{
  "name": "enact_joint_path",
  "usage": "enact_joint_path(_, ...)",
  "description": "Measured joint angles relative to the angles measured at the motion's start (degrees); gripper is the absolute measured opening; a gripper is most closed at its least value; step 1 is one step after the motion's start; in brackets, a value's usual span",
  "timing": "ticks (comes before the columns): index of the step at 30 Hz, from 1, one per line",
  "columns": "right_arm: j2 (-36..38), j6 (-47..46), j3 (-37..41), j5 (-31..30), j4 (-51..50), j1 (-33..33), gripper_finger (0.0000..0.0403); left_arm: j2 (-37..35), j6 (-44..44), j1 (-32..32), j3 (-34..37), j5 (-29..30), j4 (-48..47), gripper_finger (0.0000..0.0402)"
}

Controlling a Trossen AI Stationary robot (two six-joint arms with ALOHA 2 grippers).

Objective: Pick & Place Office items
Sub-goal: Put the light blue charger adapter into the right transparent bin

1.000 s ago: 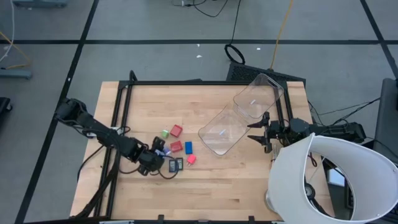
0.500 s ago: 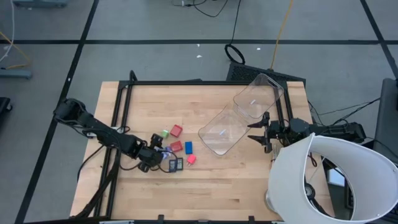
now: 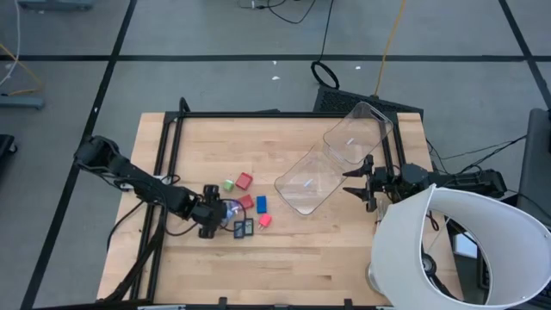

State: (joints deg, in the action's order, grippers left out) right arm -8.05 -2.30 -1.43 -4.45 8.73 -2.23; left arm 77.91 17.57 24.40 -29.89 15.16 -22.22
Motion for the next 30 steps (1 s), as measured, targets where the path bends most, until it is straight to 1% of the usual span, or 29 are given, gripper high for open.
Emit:
enact_joint_path(3, 0.0, -0.01, 0.0, 0.0, 0.0, -0.01, 0.0219, 0.04, 6.45, 0.05, 0.02, -0.02, 0.07, 0.0308)
enact_joint_path(6, 0.0, 0.01, 0.0, 0.0, 0.0, -0.01, 0.0219, 0.11, 11.14, 0.05, 0.07, 0.09, 0.49, 0.0308)
enact_joint_path(10, 0.0, 0.0, 0.0, 0.0, 0.0, 0.0, 0.0219, 0.23, 14.36, 0.05, 0.17, 0.15, 2.44, 0.0308)
enact_joint_path(13, 0.0, 0.01, 0.0, -0.01, 0.0, -0.01, 0.0219, 0.24, 14.88, 0.05, 0.15, 0.15, 4.61, 0.0308)
enact_joint_path(19, 0.0, 0.0, 0.0, 0.0, 0.0, 0.0, 0.0219, 0.22, 10.63, 0.05, 0.11, -0.31, 8.2, 0.0308)
enact_joint_path(22, 0.0, 0.0, 0.0, 0.0, 0.0, 0.0, 0.0219, 0.21, 7.02, 0.05, 0.11, -1.54, 8.55, 0.0308)
enact_joint_path(25, 0.02, -0.01, 0.0, 0.0, 0.0, 0.0, 0.0219, 0.17, 5.18, 0.05, 0.11, -1.6, 8.48, 0.0308)
enact_joint_path(30, 0.0, 0.0, 0.0, 0.0, -0.01, -0.01, 0.0219, 0.15, -0.28, 0.05, 0.11, -1.66, 8.3, 0.0308)
